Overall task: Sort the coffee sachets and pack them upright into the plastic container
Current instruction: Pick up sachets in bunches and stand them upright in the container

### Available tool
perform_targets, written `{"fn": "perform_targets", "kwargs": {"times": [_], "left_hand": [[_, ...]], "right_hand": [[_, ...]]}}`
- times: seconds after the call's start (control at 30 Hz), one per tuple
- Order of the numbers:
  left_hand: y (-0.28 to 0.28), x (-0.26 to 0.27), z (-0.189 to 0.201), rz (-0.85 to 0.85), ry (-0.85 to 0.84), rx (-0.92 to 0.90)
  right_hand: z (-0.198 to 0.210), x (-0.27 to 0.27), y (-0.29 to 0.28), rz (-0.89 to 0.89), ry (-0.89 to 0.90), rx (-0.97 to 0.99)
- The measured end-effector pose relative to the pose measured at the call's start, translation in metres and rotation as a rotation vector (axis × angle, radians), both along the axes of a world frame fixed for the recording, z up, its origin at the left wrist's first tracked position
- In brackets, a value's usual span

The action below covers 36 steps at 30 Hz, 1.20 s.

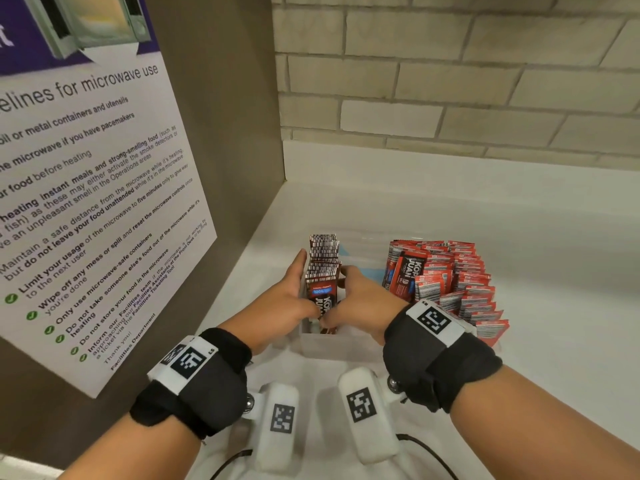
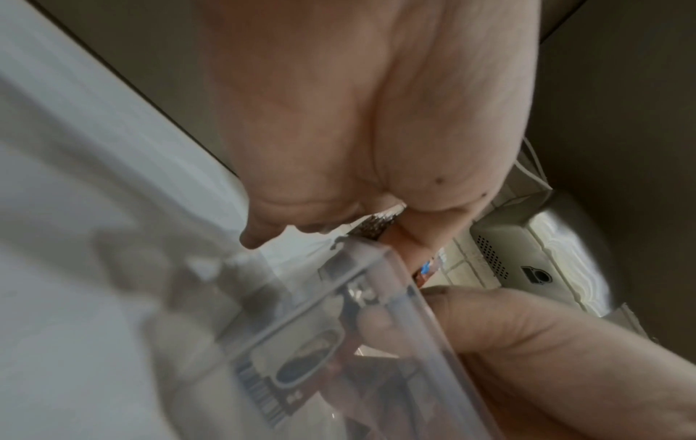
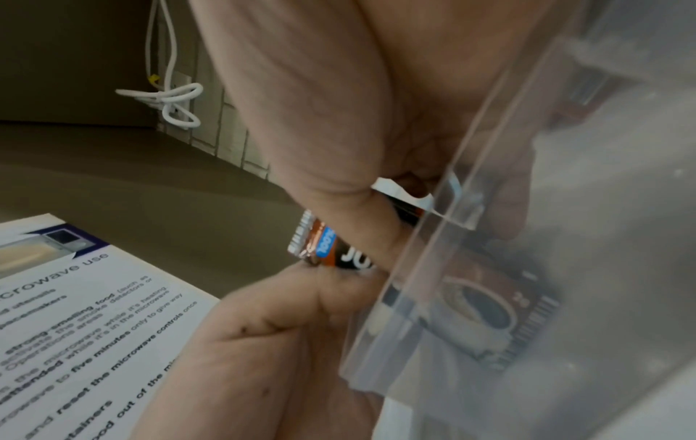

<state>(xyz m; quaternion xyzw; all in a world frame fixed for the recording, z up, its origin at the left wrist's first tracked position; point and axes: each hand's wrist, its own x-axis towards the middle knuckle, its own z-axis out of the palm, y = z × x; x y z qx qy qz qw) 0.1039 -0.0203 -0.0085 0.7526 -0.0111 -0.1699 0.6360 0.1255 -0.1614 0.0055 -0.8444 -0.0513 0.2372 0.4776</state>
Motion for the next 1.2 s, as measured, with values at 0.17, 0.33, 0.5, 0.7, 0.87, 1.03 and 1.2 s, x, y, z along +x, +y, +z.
{"fn": "perform_targets", "kwargs": {"times": [0.17,0.33,0.5,0.7,0.87,1.03,1.2], "left_hand": [[0.0,-0.004,-0.001,0.035,0.015,0.012],[0.0,-0.011,-0.001,0.069,0.008,0.062],[-0.001,-0.025,0.023,0.258,-0.161,0.088],[-0.02,-0.025,0.074,0.437,-0.547,0.076],[-0.063,0.003,0.094,0.133,-0.578,0.382],[-0.096,0.04,0.089,-0.15,-0.463,0.725],[-0.109,0.056,0.076,-0.285,-0.452,0.904]], "right_hand": [[0.006,-0.003,-0.005,-0.007,0.019,0.007],[0.013,-0.005,-0.006,0.006,0.016,-0.023],[0.018,-0.009,-0.013,-0.011,0.036,0.011],[0.034,-0.017,-0.037,-0.087,-0.03,0.103],[0.035,-0.031,-0.06,-0.145,-0.024,0.169],[0.027,-0.043,-0.074,-0.153,0.034,0.245],[0.025,-0.047,-0.079,-0.216,0.054,0.318]]}}
